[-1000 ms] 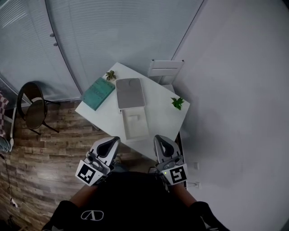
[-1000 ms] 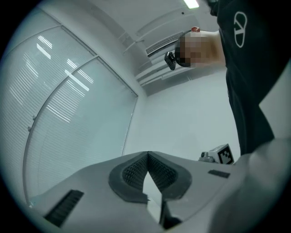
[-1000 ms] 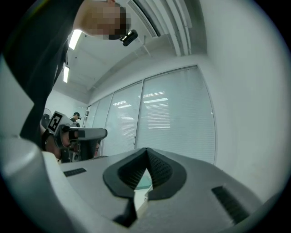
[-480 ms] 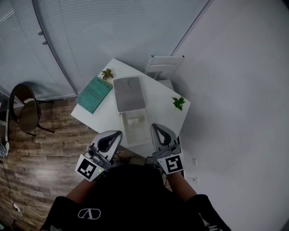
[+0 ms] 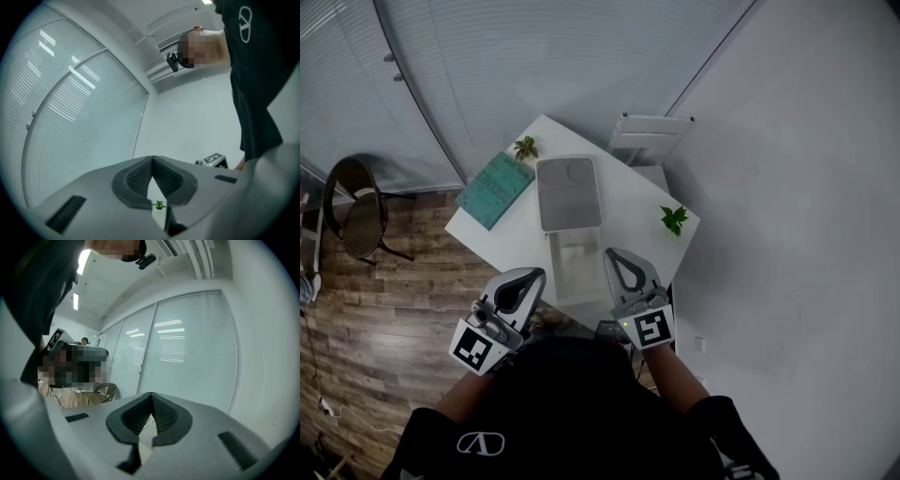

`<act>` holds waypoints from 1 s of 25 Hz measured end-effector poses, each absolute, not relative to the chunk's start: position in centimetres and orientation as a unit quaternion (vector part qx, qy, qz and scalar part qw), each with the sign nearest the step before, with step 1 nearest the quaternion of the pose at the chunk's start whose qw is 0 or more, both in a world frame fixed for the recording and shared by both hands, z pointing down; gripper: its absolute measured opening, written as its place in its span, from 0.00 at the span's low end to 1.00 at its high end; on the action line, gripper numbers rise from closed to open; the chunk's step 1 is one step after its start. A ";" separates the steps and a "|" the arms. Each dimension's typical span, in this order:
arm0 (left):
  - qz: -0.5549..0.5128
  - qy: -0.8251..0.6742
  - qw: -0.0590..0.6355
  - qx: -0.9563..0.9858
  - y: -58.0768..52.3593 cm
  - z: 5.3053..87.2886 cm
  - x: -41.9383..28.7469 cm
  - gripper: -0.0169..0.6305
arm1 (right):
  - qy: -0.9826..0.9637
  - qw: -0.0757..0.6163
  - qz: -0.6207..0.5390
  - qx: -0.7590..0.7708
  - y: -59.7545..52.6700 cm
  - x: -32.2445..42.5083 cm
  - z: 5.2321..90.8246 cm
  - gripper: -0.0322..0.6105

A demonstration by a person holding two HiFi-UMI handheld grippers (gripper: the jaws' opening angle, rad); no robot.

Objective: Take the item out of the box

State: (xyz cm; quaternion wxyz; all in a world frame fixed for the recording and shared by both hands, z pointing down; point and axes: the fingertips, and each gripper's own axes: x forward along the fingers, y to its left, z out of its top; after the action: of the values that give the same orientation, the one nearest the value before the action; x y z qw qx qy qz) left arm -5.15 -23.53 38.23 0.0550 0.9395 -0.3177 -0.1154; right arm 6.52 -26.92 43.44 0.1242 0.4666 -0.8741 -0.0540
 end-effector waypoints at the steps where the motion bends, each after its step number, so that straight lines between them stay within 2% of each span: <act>1: -0.114 -0.320 0.056 0.939 -23.6 38.2 -5.0 0.03 | -0.878 0.130 -0.048 0.459 -27.1 6.6 43.8 0.06; 4: -0.107 -0.328 0.063 0.937 -23.7 38.8 -4.9 0.03 | -0.885 0.179 -0.036 0.428 -27.7 6.6 46.0 0.06; 5: -0.105 -0.331 0.067 0.935 -23.7 39.2 -4.9 0.03 | -0.886 0.207 -0.039 0.414 -28.0 6.4 47.2 0.20; 6: -0.103 -0.335 0.072 0.934 -23.8 39.6 -5.0 0.03 | -0.884 0.235 -0.054 0.400 -28.3 6.1 48.3 0.69; 7: -0.103 -0.338 0.076 0.932 -23.9 39.9 -5.2 0.03 | -0.882 0.262 -0.077 0.384 -28.5 5.7 49.2 0.89; 9: -0.103 -0.344 0.081 0.930 -24.0 40.5 -5.5 0.03 | -0.877 0.311 -0.116 0.347 -28.5 5.1 50.8 0.91; 14: -0.102 -0.358 0.090 0.924 -23.6 41.7 -6.6 0.03 | -0.871 0.390 -0.126 0.271 -28.5 4.2 55.3 0.92; 25: -0.101 -0.410 0.122 0.898 -21.3 45.0 -10.1 0.03 | -0.833 0.527 -0.100 0.137 -30.0 3.7 70.3 0.89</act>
State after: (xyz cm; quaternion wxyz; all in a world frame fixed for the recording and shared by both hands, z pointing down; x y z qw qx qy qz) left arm -10.05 -21.32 45.04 0.1217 0.8985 -0.4095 -0.1013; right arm 3.70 -30.01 70.27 0.5267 0.1366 -0.8330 -0.0998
